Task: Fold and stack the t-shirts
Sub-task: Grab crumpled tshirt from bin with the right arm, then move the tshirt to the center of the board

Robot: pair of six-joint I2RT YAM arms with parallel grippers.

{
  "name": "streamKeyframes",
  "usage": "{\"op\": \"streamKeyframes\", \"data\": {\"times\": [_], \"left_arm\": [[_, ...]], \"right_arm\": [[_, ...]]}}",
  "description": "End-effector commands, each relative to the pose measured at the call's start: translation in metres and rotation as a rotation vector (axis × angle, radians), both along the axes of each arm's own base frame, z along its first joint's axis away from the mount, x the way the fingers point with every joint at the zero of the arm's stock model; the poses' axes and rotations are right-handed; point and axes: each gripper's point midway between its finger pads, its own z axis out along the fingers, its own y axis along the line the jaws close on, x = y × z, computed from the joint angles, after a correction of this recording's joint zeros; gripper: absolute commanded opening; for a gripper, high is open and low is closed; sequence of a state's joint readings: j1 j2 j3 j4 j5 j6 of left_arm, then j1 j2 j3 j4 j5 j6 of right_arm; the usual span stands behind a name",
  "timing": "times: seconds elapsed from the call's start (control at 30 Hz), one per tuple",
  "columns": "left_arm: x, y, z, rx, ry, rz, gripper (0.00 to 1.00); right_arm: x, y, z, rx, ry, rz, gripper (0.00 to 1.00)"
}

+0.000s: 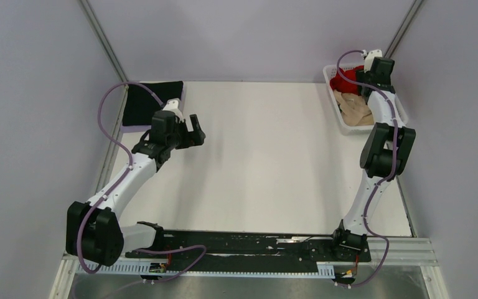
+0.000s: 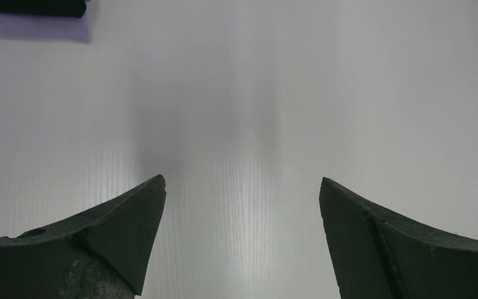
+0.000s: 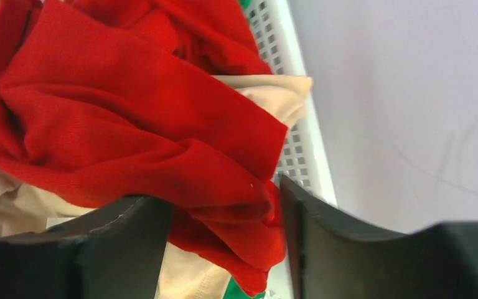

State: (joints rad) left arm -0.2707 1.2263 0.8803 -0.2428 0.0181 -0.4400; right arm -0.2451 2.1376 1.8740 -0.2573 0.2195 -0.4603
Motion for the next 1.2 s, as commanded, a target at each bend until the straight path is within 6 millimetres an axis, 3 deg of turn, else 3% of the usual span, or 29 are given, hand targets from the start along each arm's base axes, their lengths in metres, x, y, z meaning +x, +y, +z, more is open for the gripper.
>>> {"op": "streamKeyframes", "data": {"times": [0.0,0.07,0.1,0.2,0.3,0.43,0.47,0.53,0.7,0.8,1.0,1.17], "left_arm": [[0.015,-0.004,0.03,-0.026,-0.082,0.0,1.0],[0.015,-0.004,0.033,-0.025,-0.086,-0.001,1.0],[0.014,-0.003,0.035,-0.025,-0.092,-0.001,1.0],[0.012,-0.001,0.04,-0.021,-0.105,0.003,1.0],[0.007,0.002,0.045,-0.02,-0.123,0.01,1.0],[-0.001,0.004,0.048,-0.031,-0.141,0.015,1.0],[-0.005,0.005,0.049,-0.035,-0.149,0.018,1.0],[-0.01,0.006,0.052,-0.037,-0.16,0.016,1.0],[-0.019,0.017,0.061,-0.018,-0.198,0.05,1.0],[-0.023,0.021,0.066,-0.019,-0.219,0.063,1.0],[-0.026,0.026,0.065,-0.02,-0.219,0.095,1.0],[-0.027,0.032,0.063,-0.002,-0.204,0.124,1.0]], "right_arm": [[0.013,0.014,-0.006,0.146,-0.023,0.077,0.46],[0.015,0.011,-0.003,0.167,-0.045,0.055,0.11],[0.016,0.009,0.005,0.169,-0.065,0.037,0.02],[0.017,-0.008,0.056,0.135,-0.186,-0.052,0.0],[0.008,-0.027,0.137,0.079,-0.399,-0.162,0.0],[-0.022,-0.04,0.239,0.074,-0.682,-0.254,0.0],[-0.043,-0.037,0.286,0.05,-0.812,-0.262,0.0],[-0.06,-0.026,0.326,0.065,-0.934,-0.22,0.0],[-0.083,0.041,0.394,0.14,-1.039,0.126,0.02],[-0.098,0.088,0.419,0.196,-1.045,0.36,0.02],[-0.135,0.198,0.422,0.377,-0.931,0.769,0.0],[-0.152,0.296,0.399,0.414,-0.794,0.947,0.0]]}}
